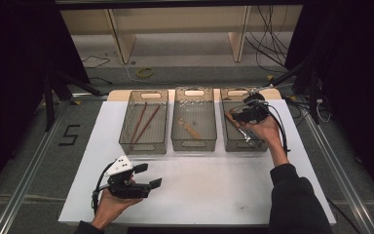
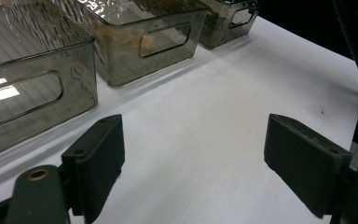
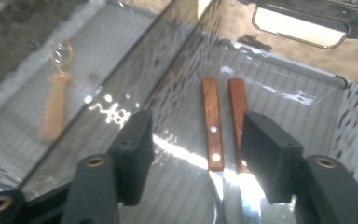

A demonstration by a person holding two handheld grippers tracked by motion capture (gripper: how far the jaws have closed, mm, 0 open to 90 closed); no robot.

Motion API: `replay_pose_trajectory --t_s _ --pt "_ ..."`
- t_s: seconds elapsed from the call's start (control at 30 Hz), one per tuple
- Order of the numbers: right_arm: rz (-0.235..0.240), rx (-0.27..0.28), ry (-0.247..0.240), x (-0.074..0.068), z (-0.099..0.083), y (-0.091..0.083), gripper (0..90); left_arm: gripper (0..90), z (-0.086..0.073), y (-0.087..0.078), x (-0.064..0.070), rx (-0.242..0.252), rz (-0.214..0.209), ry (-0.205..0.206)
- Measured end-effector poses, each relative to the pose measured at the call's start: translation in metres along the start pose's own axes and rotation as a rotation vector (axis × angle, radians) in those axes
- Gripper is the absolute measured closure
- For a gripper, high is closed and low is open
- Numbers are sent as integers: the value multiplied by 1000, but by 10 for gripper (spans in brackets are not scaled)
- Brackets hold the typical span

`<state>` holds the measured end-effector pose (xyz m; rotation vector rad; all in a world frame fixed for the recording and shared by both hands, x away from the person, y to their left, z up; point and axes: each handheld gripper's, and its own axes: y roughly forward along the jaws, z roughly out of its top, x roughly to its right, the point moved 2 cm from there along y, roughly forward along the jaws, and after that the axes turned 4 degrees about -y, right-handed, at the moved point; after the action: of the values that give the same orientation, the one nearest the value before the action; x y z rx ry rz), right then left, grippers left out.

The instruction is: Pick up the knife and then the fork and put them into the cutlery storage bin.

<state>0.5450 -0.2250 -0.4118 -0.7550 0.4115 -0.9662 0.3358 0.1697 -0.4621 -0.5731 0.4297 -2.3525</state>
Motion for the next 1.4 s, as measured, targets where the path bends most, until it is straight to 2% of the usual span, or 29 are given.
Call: replay_pose_trajectory --t_s 0.2,0.6,0.9,1.4 --pt "43 74 8 -13 -5 -15 392 194 0 0 -1 -2 0 -2" --pt "152 204 -19 -50 -28 -54 323 195 -2 1 -4 -4 5 -12" --pt "188 239 -60 -77 -50 -71 295 196 -2 1 -5 0 9 -17" --pt "260 310 -49 -99 -90 -81 284 196 -2 0 -5 3 3 -10"
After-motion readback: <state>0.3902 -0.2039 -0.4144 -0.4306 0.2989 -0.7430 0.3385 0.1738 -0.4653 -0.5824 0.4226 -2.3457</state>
